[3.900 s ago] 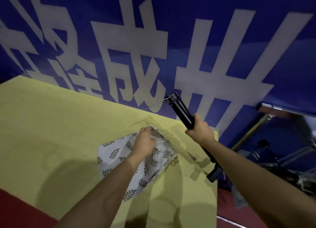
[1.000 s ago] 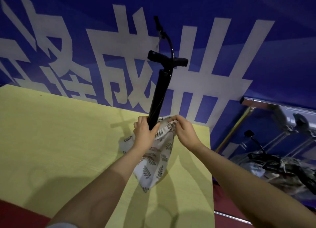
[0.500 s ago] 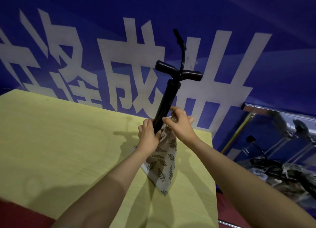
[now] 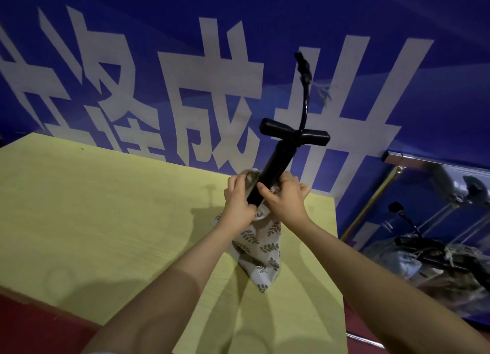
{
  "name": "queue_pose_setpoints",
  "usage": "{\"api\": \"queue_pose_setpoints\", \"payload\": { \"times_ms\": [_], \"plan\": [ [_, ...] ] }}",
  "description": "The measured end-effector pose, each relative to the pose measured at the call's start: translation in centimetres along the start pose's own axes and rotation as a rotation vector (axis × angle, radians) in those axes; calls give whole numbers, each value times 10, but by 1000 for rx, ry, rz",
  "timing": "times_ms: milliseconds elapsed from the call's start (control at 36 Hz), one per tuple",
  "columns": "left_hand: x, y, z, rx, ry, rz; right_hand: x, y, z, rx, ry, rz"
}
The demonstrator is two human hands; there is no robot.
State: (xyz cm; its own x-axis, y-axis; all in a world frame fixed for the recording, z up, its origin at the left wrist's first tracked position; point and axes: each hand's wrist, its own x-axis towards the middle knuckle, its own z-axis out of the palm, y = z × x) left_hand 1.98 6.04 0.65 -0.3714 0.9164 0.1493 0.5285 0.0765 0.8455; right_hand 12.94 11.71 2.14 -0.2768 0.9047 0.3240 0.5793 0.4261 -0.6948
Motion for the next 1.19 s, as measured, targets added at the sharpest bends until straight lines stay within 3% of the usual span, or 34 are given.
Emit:
{"api": "queue_pose_setpoints", "payload": {
  "times_ms": [167, 556, 722, 833, 1000, 1083, 1194],
  "plan": [
    [10, 19, -25, -102, 120, -53, 2, -7, -6, -48, 19, -2],
    [0, 35, -46, -198, 272, 86, -5, -9, 13, -312, -165, -159],
    [-13, 20, -49, 73, 247, 273, -12, 1, 25, -405, -244, -180],
    [-11, 17, -46, 142, 253, 248, -13, 9, 23, -410, -256, -191],
    [-1, 17, -46, 241, 260, 318, -14, 12, 1, -147, -315, -183],
    [3, 21, -44, 326, 215, 334, -9, 12, -10, -189, -404, -200],
    [4, 30, -41, 426, 178, 343, 2, 12, -17, -175, -371, -180]
  ]
}}
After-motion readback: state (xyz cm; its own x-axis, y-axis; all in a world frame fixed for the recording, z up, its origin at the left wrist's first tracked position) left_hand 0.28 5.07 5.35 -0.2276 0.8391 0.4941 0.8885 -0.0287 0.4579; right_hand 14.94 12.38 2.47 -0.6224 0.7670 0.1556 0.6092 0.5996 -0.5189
